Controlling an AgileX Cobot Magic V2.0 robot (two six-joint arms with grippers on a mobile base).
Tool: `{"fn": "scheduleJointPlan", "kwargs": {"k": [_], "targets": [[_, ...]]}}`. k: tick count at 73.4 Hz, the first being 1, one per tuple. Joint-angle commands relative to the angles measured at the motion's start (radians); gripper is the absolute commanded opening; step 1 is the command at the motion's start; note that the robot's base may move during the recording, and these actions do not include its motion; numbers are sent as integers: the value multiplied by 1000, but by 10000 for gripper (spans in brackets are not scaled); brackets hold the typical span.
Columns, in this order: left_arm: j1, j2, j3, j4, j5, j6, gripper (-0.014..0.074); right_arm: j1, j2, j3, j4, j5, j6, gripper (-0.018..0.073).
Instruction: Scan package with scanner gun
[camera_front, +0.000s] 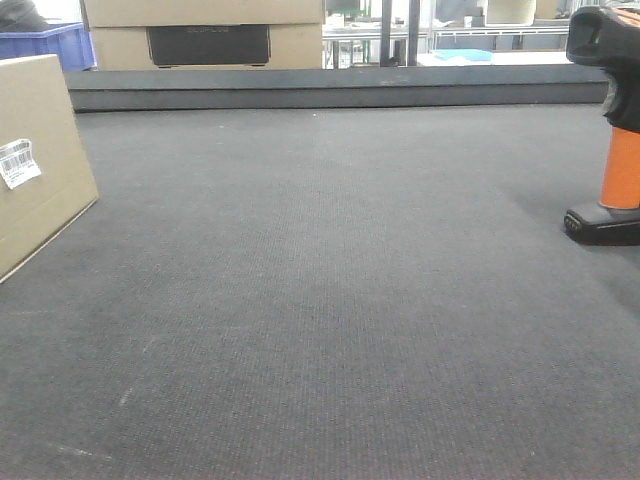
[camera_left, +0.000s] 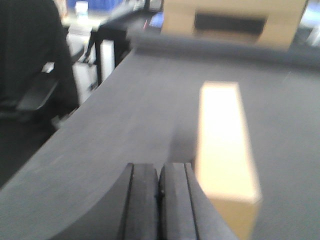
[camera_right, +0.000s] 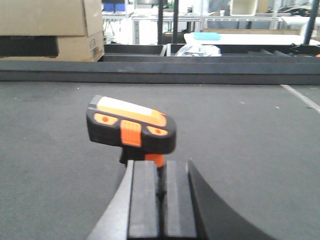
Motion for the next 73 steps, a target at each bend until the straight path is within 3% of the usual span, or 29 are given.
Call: {"fn": "scheduleJointPlan", "kwargs": {"k": [1,17,26,39,73], "targets": [[-4,-31,28,-48,-94,-8,-111,11,-73,-8,10,78,10,-167],[-46,-87,128,-35,-153,7,-100,91,-307,-8,73,253,10,-167],[-129,-124,133,-33,-151,84,-100,146,-407,-8,73,334,10,-167],[-224,-128,133,-33,-147,84,-100,169,-459,-8,73,360,10,-167],[-231,-128,133,-33,-145,84,-100,169,-459,-8,82,362,10,-167]]}}
